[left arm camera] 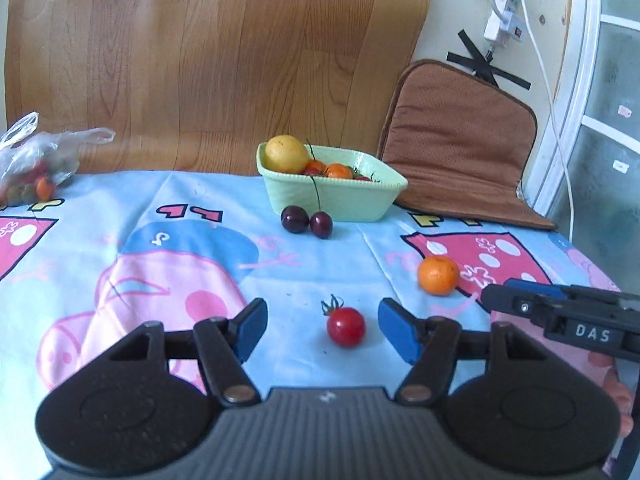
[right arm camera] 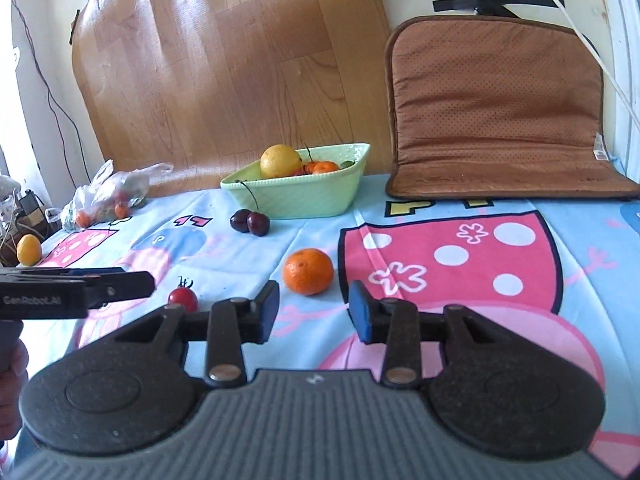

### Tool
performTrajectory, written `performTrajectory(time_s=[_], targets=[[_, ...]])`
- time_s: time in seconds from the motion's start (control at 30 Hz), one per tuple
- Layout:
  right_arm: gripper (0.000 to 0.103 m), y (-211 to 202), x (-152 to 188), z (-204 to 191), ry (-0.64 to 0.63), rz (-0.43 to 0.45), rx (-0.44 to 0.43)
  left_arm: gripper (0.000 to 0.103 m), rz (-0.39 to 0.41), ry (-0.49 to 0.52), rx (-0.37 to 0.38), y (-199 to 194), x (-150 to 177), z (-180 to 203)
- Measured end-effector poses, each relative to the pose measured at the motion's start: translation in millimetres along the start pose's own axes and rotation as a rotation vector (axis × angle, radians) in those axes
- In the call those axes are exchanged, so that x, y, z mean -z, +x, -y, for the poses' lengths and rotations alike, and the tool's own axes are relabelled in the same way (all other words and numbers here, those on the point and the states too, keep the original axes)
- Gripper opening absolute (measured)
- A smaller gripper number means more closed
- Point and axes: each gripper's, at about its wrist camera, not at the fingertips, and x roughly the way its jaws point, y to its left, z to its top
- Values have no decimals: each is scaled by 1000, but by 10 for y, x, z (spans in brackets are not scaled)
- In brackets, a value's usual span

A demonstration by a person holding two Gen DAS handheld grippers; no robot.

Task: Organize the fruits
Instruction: 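Grasp the red tomato with the left gripper while the right grasps the mandarin, then lower the red tomato and mandarin into the green basket and open both grippers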

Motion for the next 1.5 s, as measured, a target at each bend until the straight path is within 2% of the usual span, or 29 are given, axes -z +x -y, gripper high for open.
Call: performTrajectory(time_s=[0.2, 0.47, 0.5, 0.57, 0.6, 0.73, 0.87, 0.97, 1.03, 1.13, 1.3, 1.4, 1.5], targets=[[41, 122, -94, 40, -20, 0, -4, 62, -25, 50, -10, 163, 50, 128], [42, 460, -172, -4, -62, -45, -48, 48, -63, 82, -18, 359, 64, 189], [42, 500, -175, -7, -65, -53, -49, 46, -61, 84, -15, 363, 62, 189], [41, 571, -174, -8, -69, -70, -45, 26, -56, 89, -11, 374, 54, 185], [41, 608, -177, 7, -63, -90, -56, 26, -57, 87, -5, 381, 44, 175], [38, 609, -206, 27, -47, -82, -82, 26, -38, 64, 25, 413, -96, 94], [38, 649, -412, -44, -81, -23, -97, 26, 18, 41, 50, 473, -537, 9], [38, 767, -672, -74, -95, 33, -101, 26, 84, 54, 50, 574, -926, -5], [38, 911, -826, -84, -111, 63, -95, 26, 97, 54, 50, 708, -1135, -25], [38, 1179, -966, -51, -109, 65, -87, 26, 76, 44, 49, 1006, -1350, -74], [38, 1550, -1023, 46, -85, 33, -82, 26, 11, 19, 47, 1466, -1442, -173], [40, 1681, -1018, 44, -96, 21, -82, 26, -18, 17, 41, 1626, -1433, -192], [41, 1674, -1027, 11, -108, 39, -77, 31, -7, 11, 38, 1598, -1416, -212]])
